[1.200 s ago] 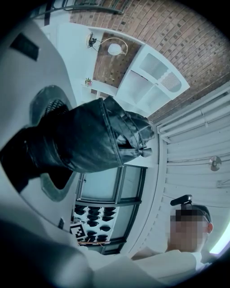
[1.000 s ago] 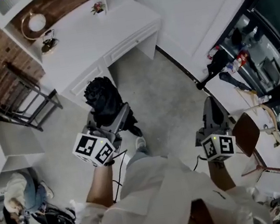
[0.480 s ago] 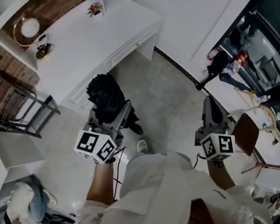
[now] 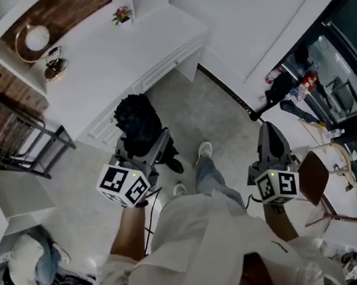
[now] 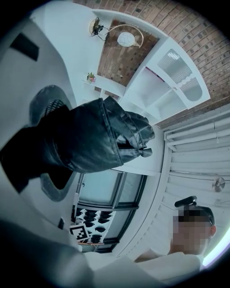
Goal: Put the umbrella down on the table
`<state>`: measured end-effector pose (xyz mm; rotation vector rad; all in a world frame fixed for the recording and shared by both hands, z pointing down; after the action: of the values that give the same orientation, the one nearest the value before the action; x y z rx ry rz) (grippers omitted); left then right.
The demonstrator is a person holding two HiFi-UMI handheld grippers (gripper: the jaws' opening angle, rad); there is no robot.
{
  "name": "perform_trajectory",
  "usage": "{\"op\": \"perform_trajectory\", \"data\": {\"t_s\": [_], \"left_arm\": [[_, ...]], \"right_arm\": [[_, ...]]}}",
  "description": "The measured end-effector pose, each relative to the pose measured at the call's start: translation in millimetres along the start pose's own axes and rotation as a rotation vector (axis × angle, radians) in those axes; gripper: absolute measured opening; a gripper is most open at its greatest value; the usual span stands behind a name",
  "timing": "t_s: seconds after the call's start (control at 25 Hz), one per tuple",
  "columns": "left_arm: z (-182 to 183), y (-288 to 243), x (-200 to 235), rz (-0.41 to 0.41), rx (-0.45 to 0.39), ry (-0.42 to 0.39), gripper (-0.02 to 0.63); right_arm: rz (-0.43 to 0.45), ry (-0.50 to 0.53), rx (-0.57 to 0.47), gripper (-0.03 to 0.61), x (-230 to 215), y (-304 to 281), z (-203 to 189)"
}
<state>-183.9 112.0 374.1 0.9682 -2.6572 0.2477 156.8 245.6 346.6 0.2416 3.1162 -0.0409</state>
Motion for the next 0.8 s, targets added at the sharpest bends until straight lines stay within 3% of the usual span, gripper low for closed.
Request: {"op": "perform_trajectory", "data": {"t_s": [0.36, 0.8], "left_arm": [[18.3, -84.2, 9.4, 0.023, 0.005, -0.030, 0.273], [49.7, -239.0, 33.2, 0.061, 0.014, -0.036, 0.274]], "right_arm": [[0.064, -0.044, -0.010, 0.018, -48.9, -86.4, -2.0], [0.121, -0.054, 0.005, 0.018, -147.6, -227.3, 11.2]]}}
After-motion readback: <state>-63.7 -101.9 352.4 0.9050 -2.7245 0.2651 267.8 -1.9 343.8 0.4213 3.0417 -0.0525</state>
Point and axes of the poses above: the fingertips, and each gripper's own axes: y backward along the fingers, x to its left, z out of its top, the point moved 10 cm from there along y, backward along the fingers, and after that the axes turned 13 degrees about z, right-handed, at the moved point
